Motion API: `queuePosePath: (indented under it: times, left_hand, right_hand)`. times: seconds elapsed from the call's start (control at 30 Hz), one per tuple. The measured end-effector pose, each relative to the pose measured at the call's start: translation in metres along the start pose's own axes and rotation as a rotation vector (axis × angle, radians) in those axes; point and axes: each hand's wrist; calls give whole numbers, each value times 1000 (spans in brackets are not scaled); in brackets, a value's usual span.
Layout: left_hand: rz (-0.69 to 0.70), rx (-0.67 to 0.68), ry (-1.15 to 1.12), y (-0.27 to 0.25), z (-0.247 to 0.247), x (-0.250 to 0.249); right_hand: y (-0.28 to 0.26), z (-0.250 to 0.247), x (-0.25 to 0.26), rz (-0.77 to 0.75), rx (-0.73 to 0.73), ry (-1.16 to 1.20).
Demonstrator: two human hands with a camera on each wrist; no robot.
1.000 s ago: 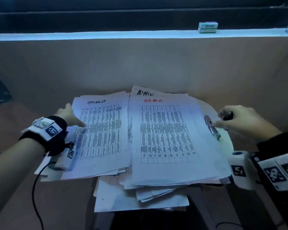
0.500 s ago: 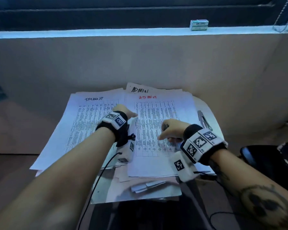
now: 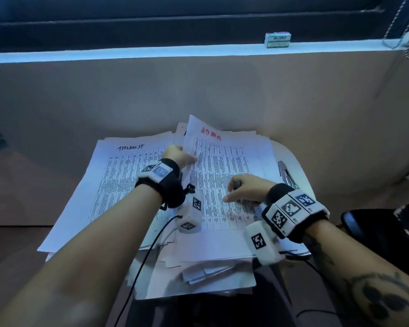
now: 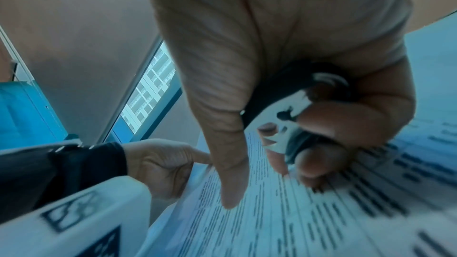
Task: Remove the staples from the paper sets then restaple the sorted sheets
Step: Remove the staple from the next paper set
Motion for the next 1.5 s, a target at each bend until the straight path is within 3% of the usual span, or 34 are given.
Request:
queuePosePath:
  times: [0.1, 0.23, 0.33, 0.47, 0.57, 0.77, 0.83, 0.9, 1.0, 1.07, 1.2, 1.33, 1.43, 1.5]
  left_hand:
    - [176, -62, -81, -7, -4, -1]
    - [438, 8, -218, -30, -15, -13]
    - [566, 41, -248, -47, -21, -24]
    - [646, -62, -257, -51, -35, -34]
    - [700, -124, -230, -54, -47, -50]
    - [866, -341, -130, -71, -81, -97]
    - [941, -347, -143, -81, -85, -103]
    - [976, -266, -165, -92, -83, -102]
    - [907, -181, -16, -112, -73, -86]
    - [835, -128, 159, -123, -72, -70]
    - [694, 349, 399, -133, -72, -44]
    - [617, 416, 543, -131, -73, -36]
    - [638, 419, 588, -132, -79, -30]
    - [645, 500, 543, -134, -81, -25]
  right_hand:
    - [-12, -23, 9, -83, -281, -91]
    - [-23, -74, 36, -150, -637, -254]
    - [-31, -109, 61, -146, -739, -389]
    - [-39, -144, 84, -147, -789, -460]
    - [-58, -147, 102, -229, -853, -503]
    - [-112, -140, 132, -446, -1166, -517]
    - [-120, -131, 135, -526, -1290, -565]
    - [-121, -118, 131, -539, -1348, -595]
    - [-122, -87, 108, -577, -1321, -559]
    - [-132, -65, 89, -534, -1202, -528]
    - [-145, -36, 65, -243, -873, -584]
    - [-142, -29, 58, -81, -807, -622]
    - [-145, -32, 53, -47, -828, -648]
    - [-150, -32, 53, -47, -803, -665]
Point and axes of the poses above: each hand's wrist, its own y-axis towards the middle knuckle, its own z-axis out of the palm, x = y × z, and after that the axes turned 15 degrees about x, right-handed
